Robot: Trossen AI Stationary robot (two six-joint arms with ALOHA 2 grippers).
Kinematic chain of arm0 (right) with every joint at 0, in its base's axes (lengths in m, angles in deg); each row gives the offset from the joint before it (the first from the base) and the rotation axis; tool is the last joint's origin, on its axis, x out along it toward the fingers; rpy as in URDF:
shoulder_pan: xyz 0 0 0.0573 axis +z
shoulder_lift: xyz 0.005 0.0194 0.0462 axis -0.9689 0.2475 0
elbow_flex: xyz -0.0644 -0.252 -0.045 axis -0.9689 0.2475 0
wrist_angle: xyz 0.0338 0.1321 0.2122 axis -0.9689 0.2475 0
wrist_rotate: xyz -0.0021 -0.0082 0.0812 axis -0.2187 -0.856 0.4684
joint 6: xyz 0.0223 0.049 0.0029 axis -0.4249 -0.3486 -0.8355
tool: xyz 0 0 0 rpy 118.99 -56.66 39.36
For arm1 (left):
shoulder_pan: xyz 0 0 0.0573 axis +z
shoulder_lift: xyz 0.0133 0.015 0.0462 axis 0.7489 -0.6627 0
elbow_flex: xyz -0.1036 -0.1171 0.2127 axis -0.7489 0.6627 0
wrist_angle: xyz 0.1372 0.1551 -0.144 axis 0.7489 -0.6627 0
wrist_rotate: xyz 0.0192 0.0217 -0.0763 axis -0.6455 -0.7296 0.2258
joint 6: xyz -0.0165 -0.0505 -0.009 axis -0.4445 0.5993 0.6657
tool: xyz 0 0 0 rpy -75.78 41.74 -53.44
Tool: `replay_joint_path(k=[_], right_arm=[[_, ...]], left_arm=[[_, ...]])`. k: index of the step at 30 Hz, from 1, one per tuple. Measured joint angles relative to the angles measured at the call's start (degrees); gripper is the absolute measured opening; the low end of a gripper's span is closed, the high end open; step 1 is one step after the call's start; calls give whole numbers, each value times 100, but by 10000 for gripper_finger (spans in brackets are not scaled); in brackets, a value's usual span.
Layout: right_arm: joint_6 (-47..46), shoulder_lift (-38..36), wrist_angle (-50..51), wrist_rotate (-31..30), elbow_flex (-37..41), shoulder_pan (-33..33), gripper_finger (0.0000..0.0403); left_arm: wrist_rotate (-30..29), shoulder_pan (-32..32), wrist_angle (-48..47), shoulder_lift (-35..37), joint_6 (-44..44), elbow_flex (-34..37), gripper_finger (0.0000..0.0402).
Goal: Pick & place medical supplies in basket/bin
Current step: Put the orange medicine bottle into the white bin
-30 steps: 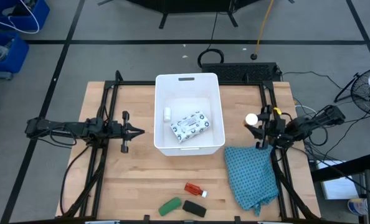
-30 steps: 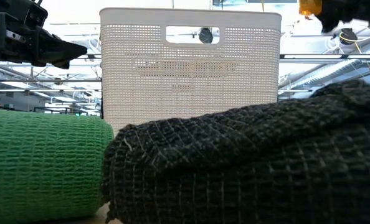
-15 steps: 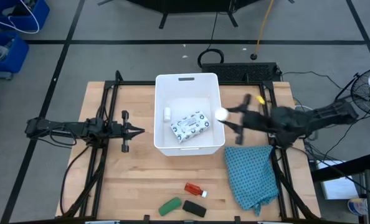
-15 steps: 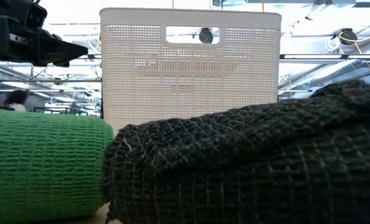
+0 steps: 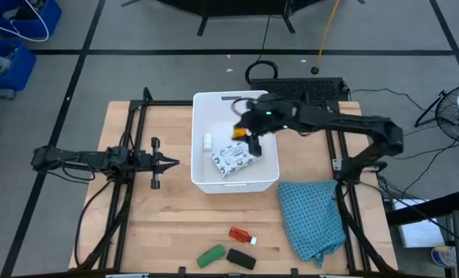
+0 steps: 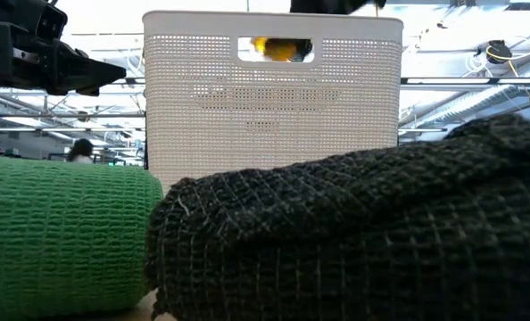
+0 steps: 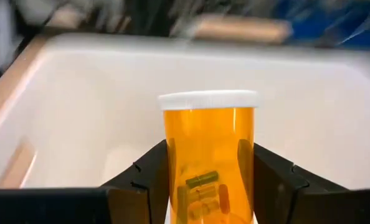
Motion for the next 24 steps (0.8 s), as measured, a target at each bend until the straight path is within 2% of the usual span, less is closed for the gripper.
replay_joint_path(k=[3,5,15,24], right_arm=[[228,302,461,608,-4,-156,160],[321,469,688,744,-10,-247,160],[438,1217,299,364,-17,-301,160],[489,1652,510,422,-14,-302,160]], left_arm=[[2,2,-25,-1,60,0,26],[5,1,-32,-2,99,0,26],[8,2,-64,-1,167,0,26],[15,2,-149,-1,163,0,26]])
